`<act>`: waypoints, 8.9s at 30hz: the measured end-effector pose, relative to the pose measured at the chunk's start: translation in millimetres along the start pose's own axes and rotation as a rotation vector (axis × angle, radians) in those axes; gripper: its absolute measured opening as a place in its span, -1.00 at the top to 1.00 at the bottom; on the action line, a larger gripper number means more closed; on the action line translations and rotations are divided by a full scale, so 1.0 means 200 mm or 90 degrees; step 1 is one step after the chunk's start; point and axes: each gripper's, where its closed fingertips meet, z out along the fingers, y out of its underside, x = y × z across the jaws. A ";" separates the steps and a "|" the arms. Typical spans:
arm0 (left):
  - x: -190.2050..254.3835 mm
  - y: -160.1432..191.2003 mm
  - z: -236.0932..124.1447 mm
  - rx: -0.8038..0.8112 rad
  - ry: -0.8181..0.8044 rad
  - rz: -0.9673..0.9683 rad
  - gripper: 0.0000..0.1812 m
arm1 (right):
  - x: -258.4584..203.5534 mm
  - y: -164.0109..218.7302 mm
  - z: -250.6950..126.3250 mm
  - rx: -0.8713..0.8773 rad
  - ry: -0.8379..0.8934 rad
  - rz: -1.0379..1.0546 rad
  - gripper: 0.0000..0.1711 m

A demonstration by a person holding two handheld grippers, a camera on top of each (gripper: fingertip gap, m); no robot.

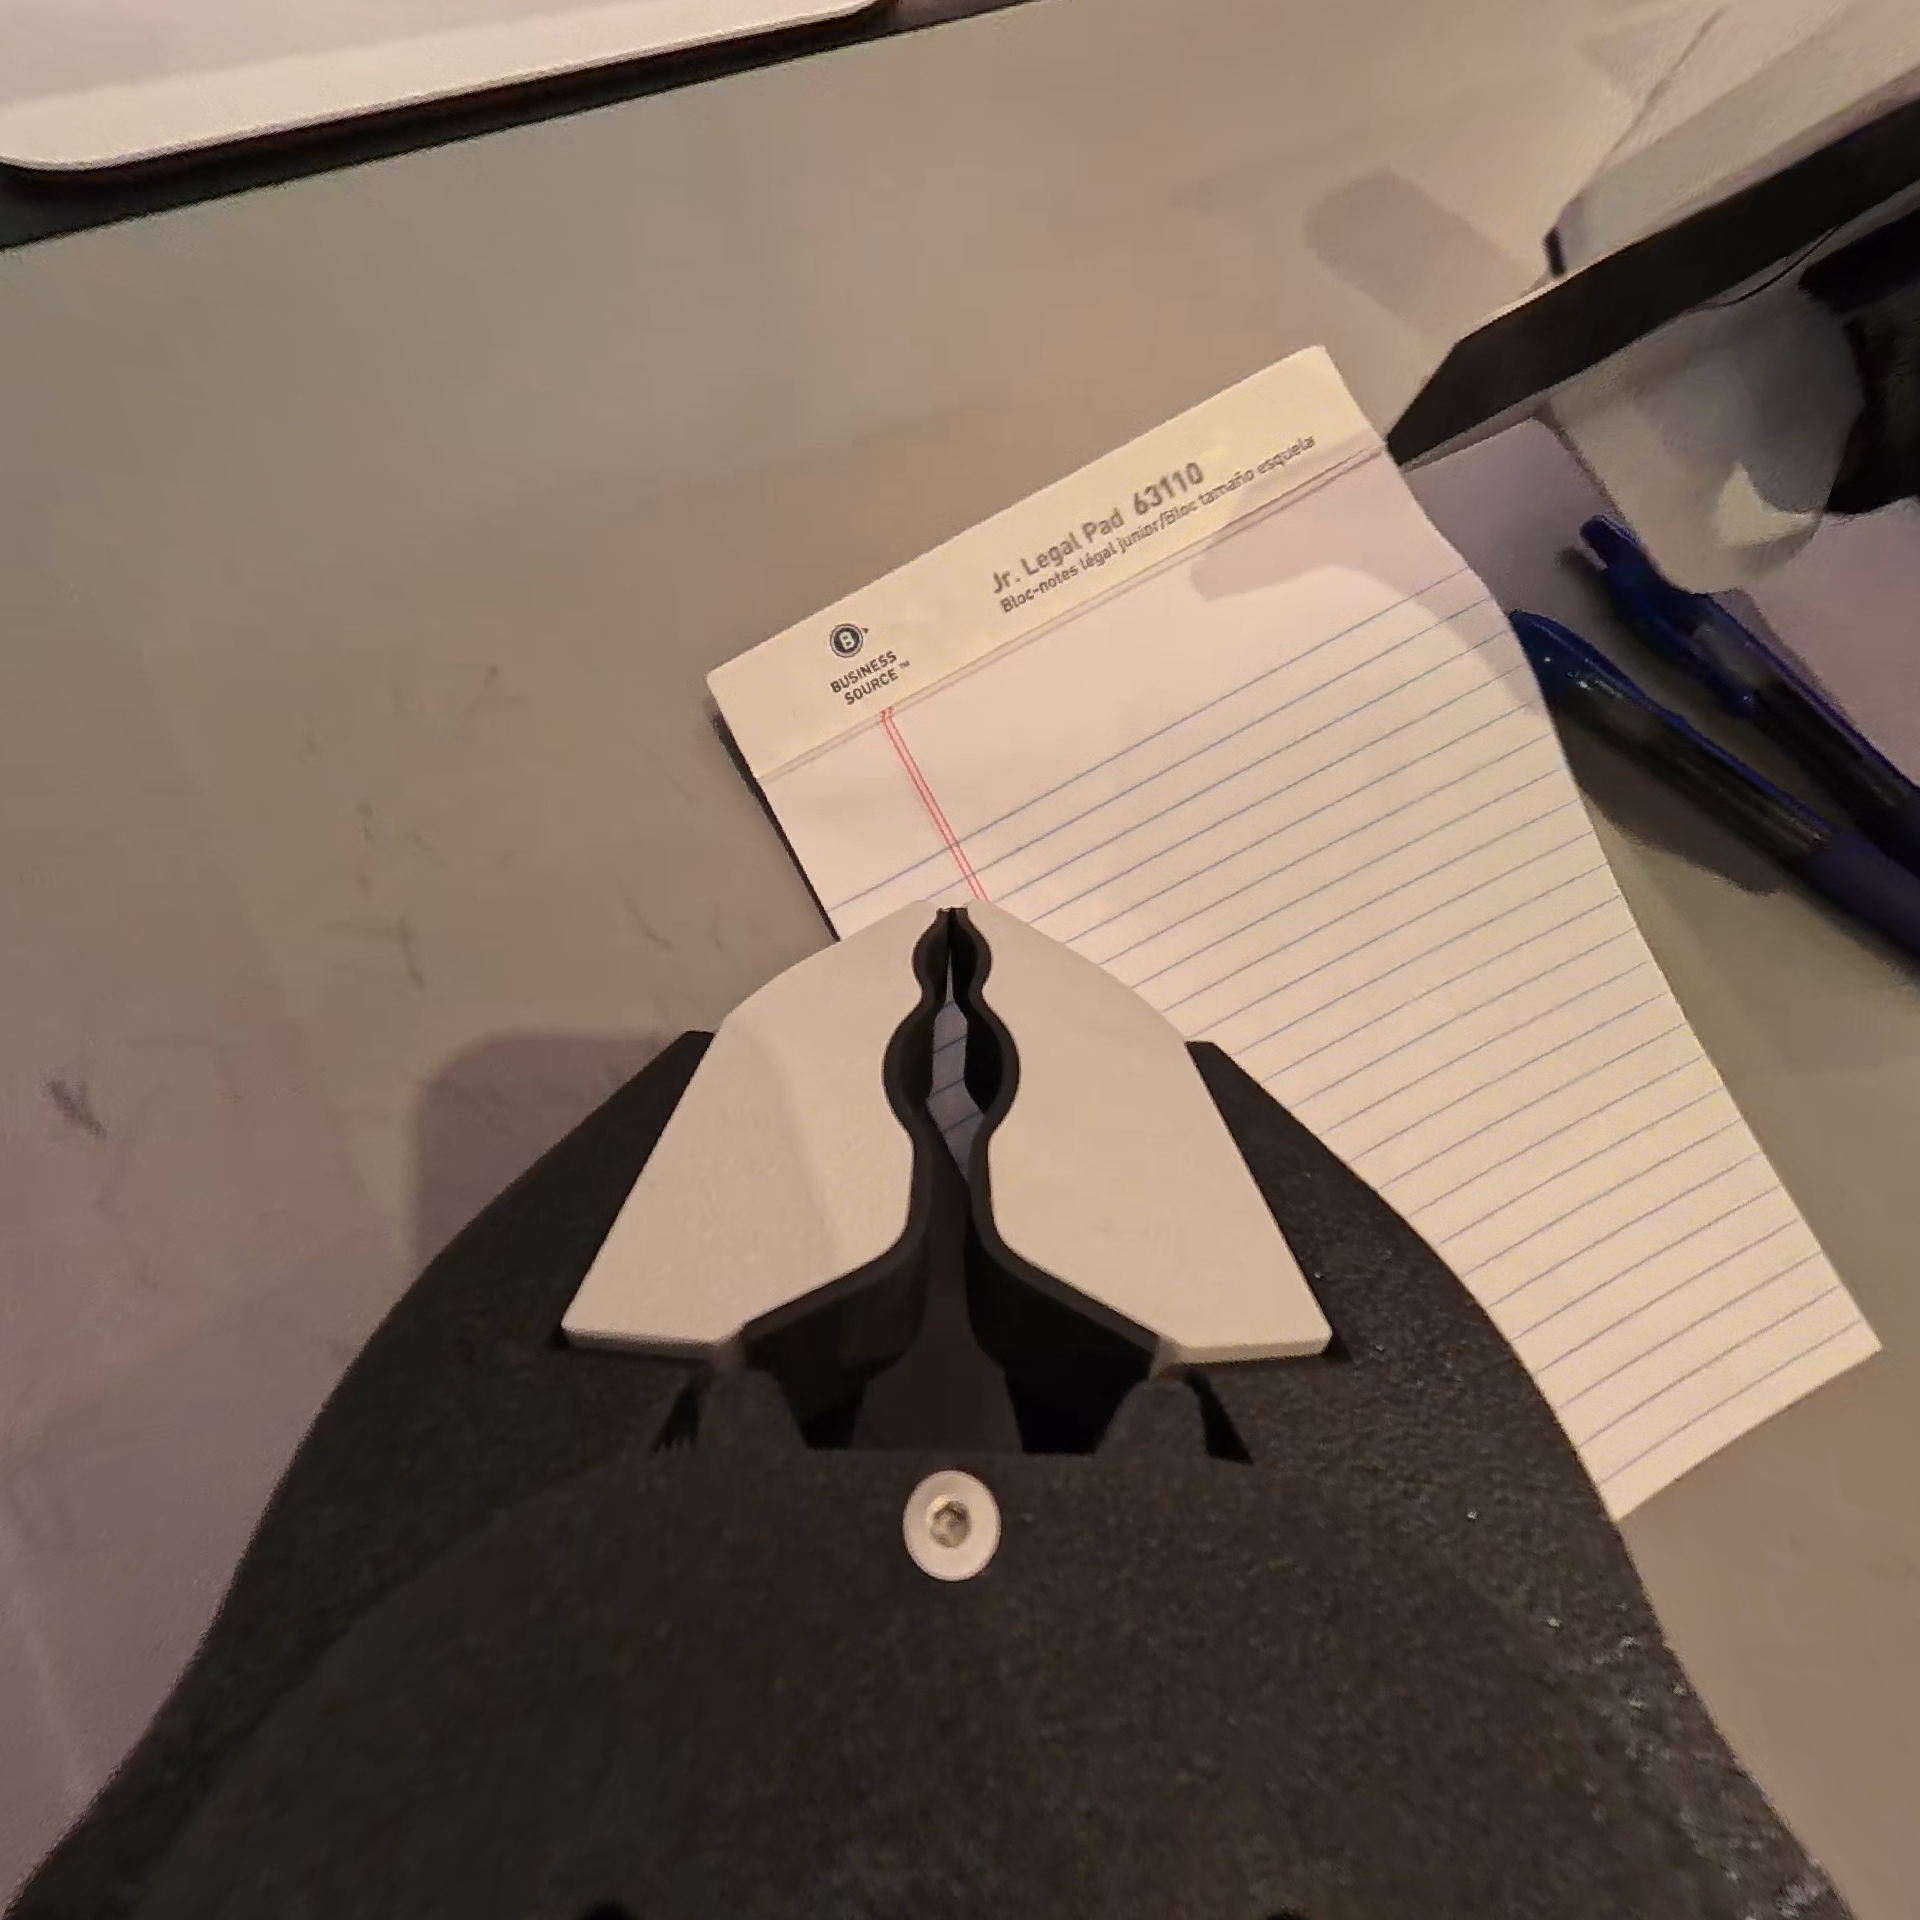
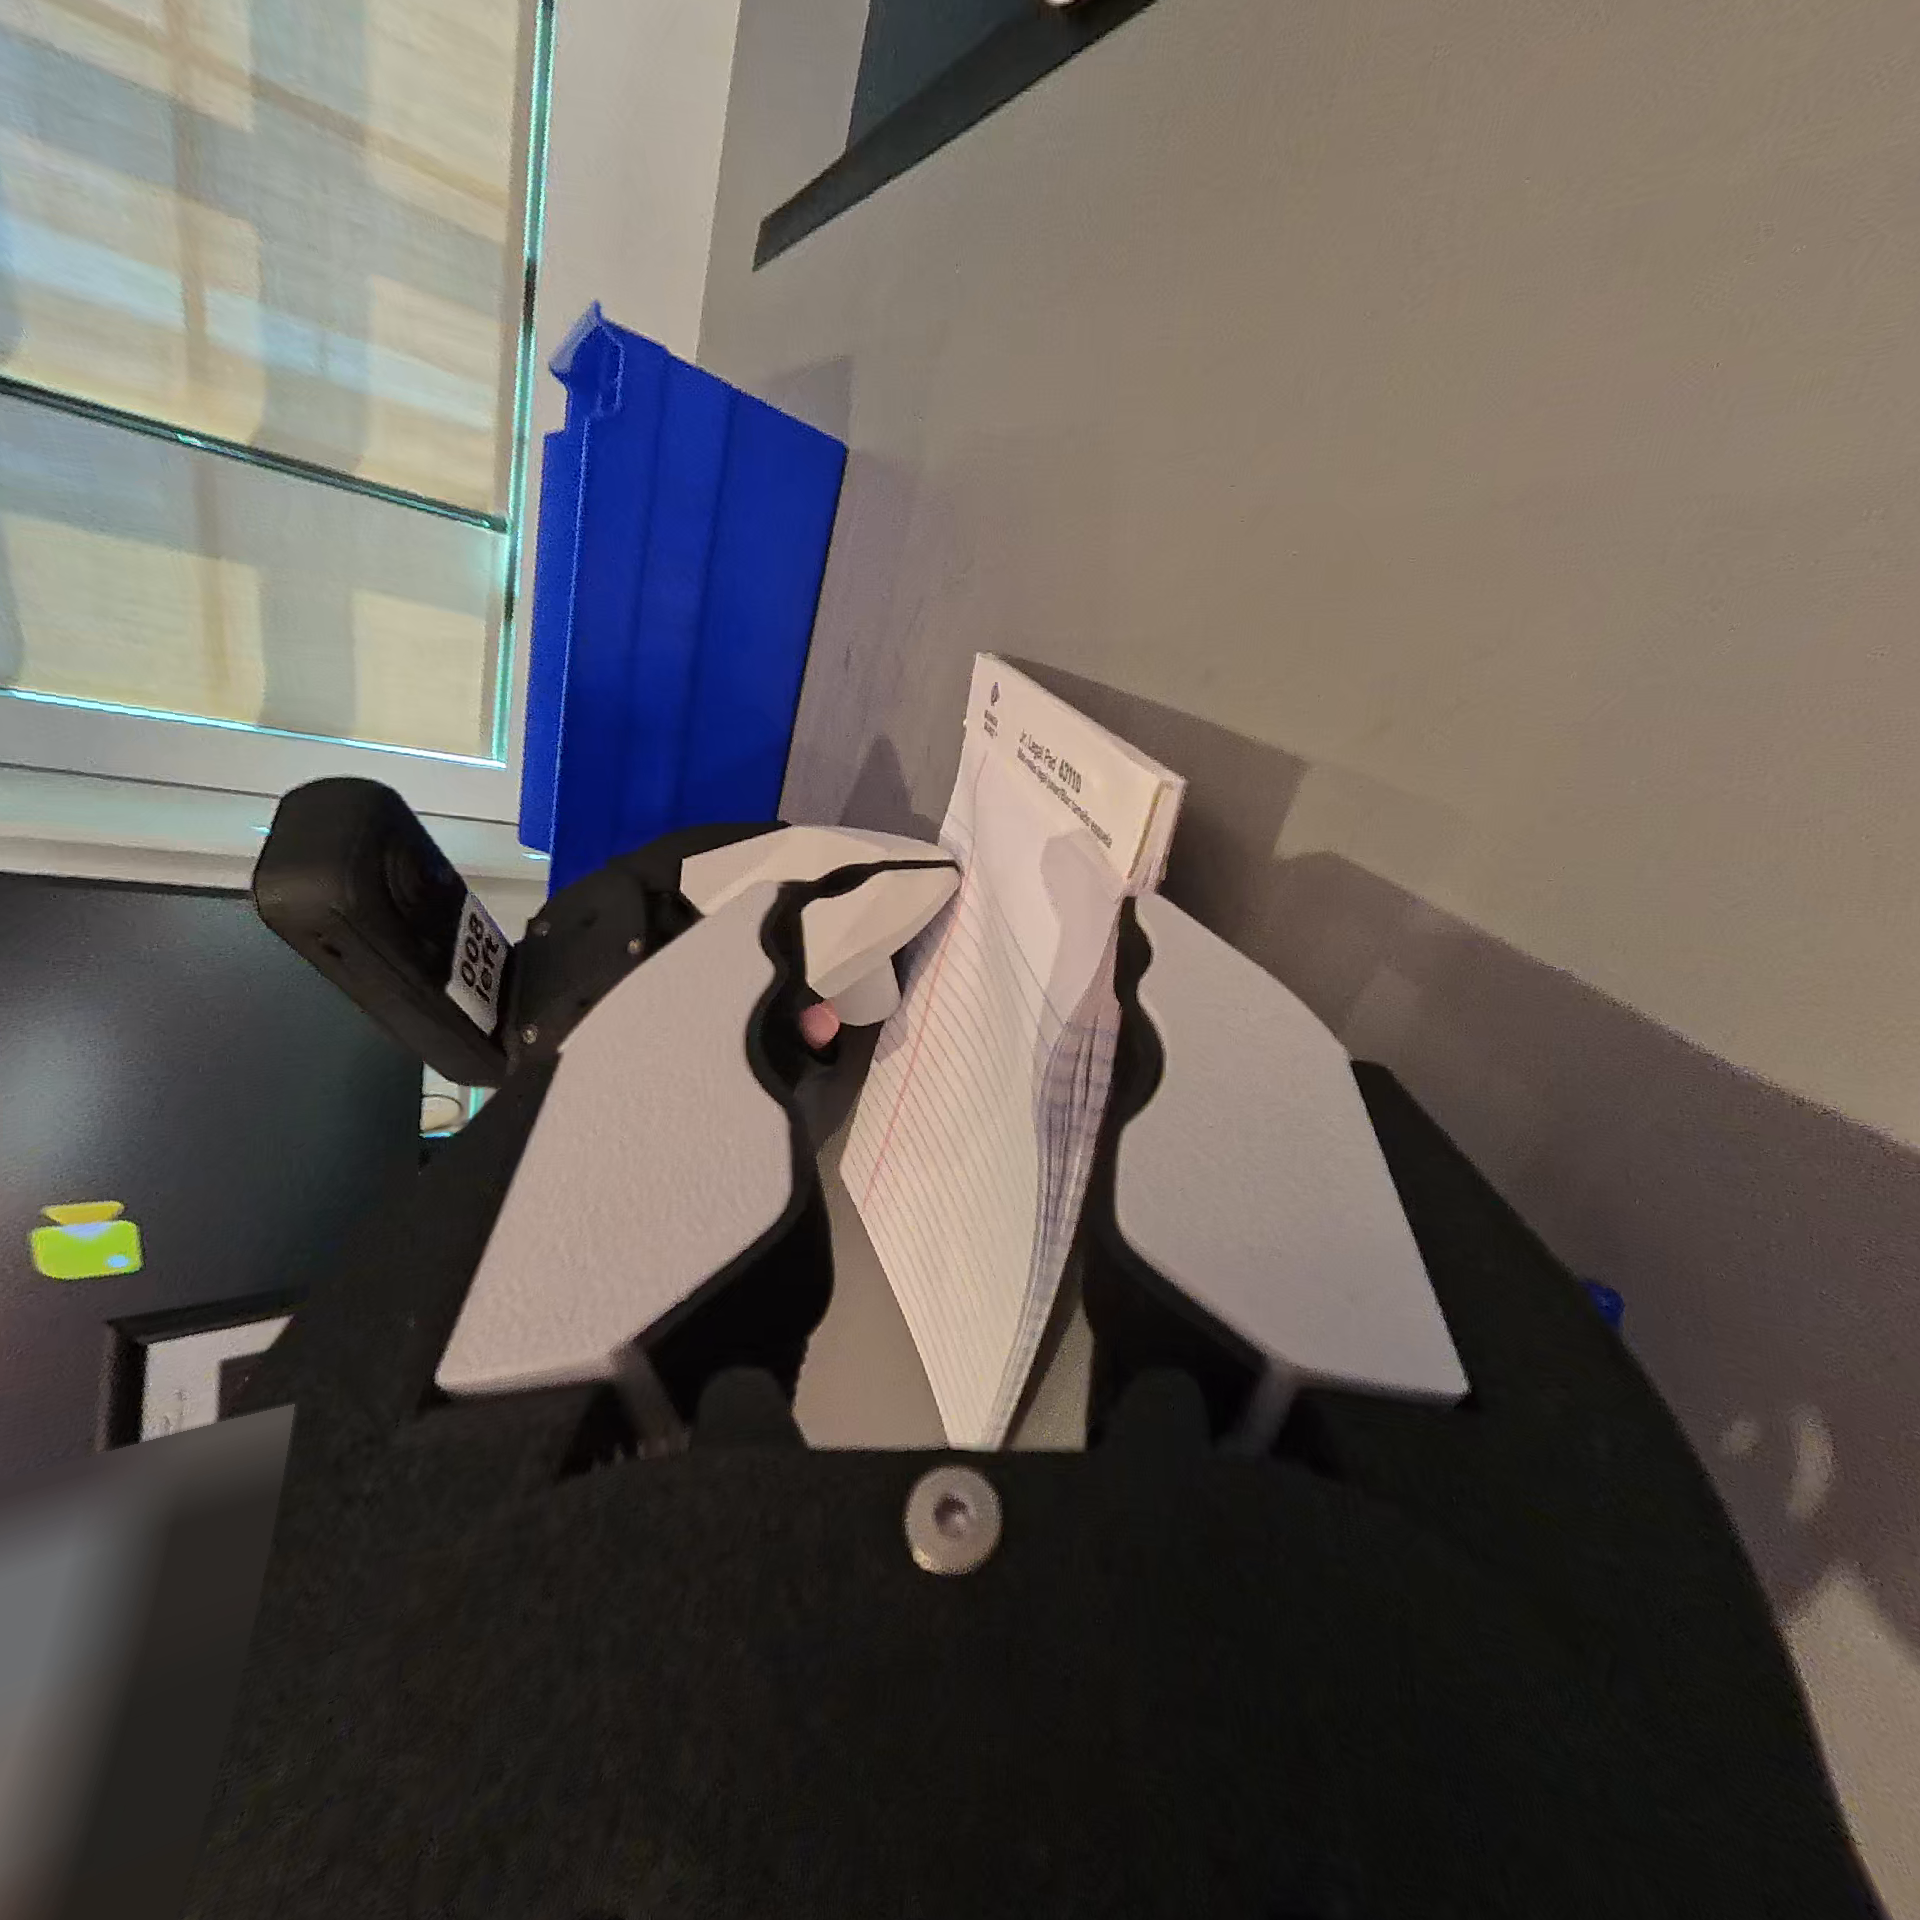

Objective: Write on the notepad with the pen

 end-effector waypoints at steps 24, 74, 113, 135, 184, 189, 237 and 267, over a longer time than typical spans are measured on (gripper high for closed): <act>0.16 0.03 -0.19 -0.015 0.027 0.046 1.00 | 0.05 0.09 -0.04 -0.169 0.063 -0.186 0.50; 0.38 0.35 -0.31 0.000 0.044 0.121 1.00 | 0.13 0.16 -0.04 -0.454 -0.091 -0.262 0.22; 0.39 0.35 -0.31 -0.001 0.035 0.159 1.00 | 0.15 0.34 -0.19 -0.646 0.004 -0.036 0.23; 0.40 0.35 -0.31 0.010 0.031 0.166 1.00 | 0.21 0.53 -0.19 -0.439 0.262 -0.498 -0.06; 0.42 0.35 -0.31 0.012 0.033 0.185 1.00 | 0.03 0.29 -0.23 -0.314 -0.135 0.066 0.07; 0.42 0.35 -0.31 0.012 0.033 0.188 1.00 | 0.11 0.28 -0.17 -0.269 -0.067 0.136 0.14; 0.50 0.31 -0.24 -0.042 0.097 0.185 1.00 | 0.20 0.49 -0.33 -0.466 0.126 -0.090 0.27; 0.51 0.29 -0.26 0.018 0.114 0.191 1.00 | -0.04 0.32 -0.28 -0.302 -0.186 0.079 0.59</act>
